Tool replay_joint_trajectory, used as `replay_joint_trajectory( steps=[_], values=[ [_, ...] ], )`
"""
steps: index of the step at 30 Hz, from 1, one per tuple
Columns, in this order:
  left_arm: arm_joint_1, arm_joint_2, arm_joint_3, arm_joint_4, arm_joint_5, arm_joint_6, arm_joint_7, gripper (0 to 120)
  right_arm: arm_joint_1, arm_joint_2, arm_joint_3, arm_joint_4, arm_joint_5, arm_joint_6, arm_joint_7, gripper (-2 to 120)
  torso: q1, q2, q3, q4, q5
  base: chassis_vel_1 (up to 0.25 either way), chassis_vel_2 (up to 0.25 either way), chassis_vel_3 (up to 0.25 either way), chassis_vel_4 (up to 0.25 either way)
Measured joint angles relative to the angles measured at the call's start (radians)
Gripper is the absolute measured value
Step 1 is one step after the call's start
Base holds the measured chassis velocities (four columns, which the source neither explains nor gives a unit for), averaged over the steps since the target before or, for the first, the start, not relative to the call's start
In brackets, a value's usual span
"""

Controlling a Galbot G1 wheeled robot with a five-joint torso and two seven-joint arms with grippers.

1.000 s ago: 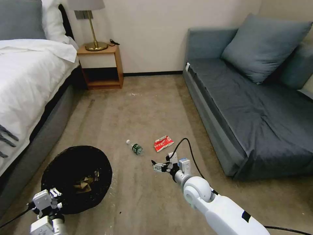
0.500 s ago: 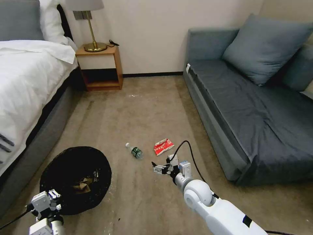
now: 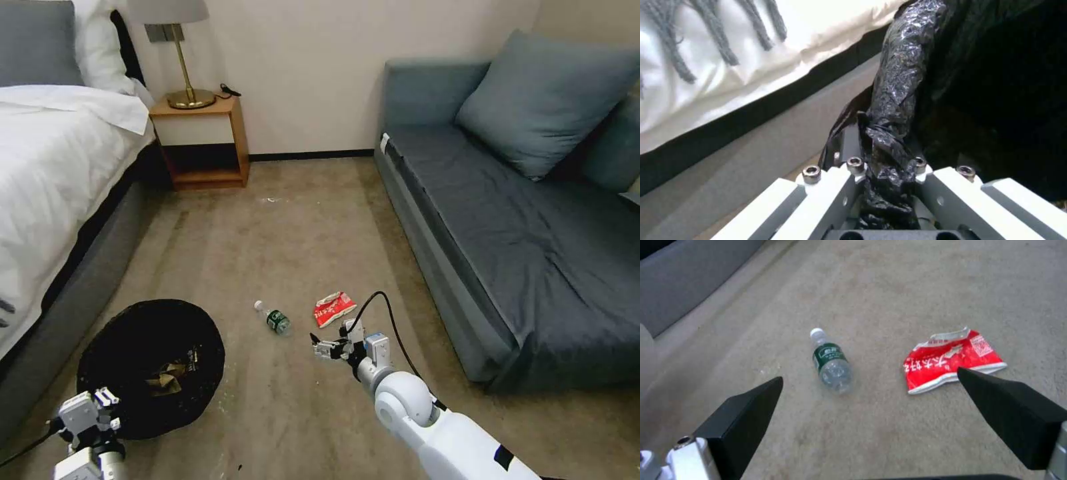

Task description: Pick up the trash bin, then pick up the garbage on the floor and place it into the trash bin.

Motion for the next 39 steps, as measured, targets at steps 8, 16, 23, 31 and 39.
replay_joint_trajectory(
  steps=[8,16,23,31,39],
  values=[
    [0.005,0.013,-0.002,0.0,-0.005,-0.001,-0.002,3,-0.014,-0.004,0.013,0.0,-0.017,0.019,-0.02,100,0.0,0.0,0.0,0.0,0.0,-0.059,0.061,0.06,-0.074],
    [-0.001,0.025,-0.003,0.008,-0.007,-0.004,-0.004,3,-0.03,-0.004,0.021,0.003,-0.041,0.037,-0.041,100,0.0,0.0,0.0,0.0,0.0,-0.083,0.082,0.081,-0.074],
    [-0.006,0.038,-0.004,0.022,-0.007,-0.006,-0.006,3,-0.042,-0.004,0.029,0.005,-0.053,0.047,-0.053,100,0.0,0.0,0.0,-0.0001,0.0,-0.067,0.061,0.073,-0.065],
    [-0.018,0.068,-0.008,0.045,-0.034,-0.008,-0.008,3,-0.041,0.003,0.028,-0.003,-0.072,0.053,-0.063,100,0.0,0.0,0.0,0.0,0.0,-0.066,0.071,0.068,-0.075],
    [-0.021,0.083,-0.009,0.062,-0.05,-0.015,-0.008,3,-0.034,0.021,0.008,-0.027,-0.098,0.071,-0.091,100,0.0,0.0,0.0,0.0,0.0,-0.077,0.073,0.075,-0.07]
  ],
)
